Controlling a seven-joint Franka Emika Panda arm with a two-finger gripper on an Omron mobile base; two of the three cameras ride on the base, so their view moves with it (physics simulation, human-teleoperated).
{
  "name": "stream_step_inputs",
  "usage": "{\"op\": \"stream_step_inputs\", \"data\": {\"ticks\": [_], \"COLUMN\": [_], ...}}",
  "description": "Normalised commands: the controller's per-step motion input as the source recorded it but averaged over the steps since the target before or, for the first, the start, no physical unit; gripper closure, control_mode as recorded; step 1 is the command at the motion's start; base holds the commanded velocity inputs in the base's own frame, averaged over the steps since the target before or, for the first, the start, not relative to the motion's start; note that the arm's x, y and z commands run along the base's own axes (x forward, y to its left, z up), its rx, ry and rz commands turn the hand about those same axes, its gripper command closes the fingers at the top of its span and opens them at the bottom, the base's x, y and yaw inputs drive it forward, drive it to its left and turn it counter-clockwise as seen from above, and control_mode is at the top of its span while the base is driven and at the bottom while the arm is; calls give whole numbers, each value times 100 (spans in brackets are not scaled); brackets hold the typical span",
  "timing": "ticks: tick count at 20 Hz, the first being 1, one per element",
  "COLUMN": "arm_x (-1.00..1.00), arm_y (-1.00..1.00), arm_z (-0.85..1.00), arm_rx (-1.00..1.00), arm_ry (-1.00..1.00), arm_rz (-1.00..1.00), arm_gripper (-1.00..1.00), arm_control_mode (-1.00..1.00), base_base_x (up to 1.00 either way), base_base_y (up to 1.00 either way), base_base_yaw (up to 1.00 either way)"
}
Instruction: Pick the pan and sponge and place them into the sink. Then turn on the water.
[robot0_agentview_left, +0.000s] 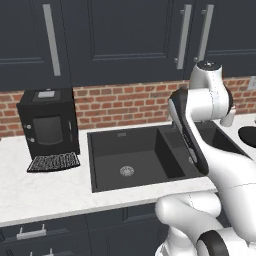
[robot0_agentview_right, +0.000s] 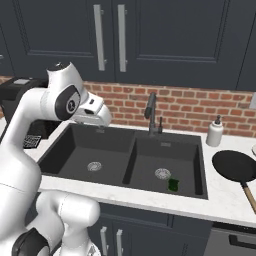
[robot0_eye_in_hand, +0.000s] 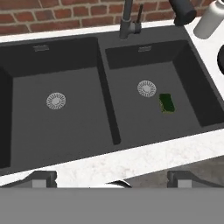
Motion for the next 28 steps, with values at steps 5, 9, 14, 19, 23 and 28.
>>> {"op": "stream_step_inputs", "data": {"ticks": [5, 9, 14, 19, 23, 28], "arm_x": [0, 0, 0, 0, 0, 0], "arm_y": [0, 0, 0, 0, 0, 0], "arm_z": [0, 0, 0, 0, 0, 0], "arm_rx": [0, 0, 0, 0, 0, 0], "arm_ry": [0, 0, 0, 0, 0, 0], "arm_rz": [0, 0, 0, 0, 0, 0], "arm_gripper": [-100, -100, -100, -100, -100, -100], "arm_control_mode": [100, 100, 100, 100, 100, 100], "base_base_x": [-39, -46, -45, -15, 0, 0], "base_base_y": [-2, 0, -4, -29, -57, -79], "base_base_yaw": [2, 0, 4, 0, 0, 0]}}
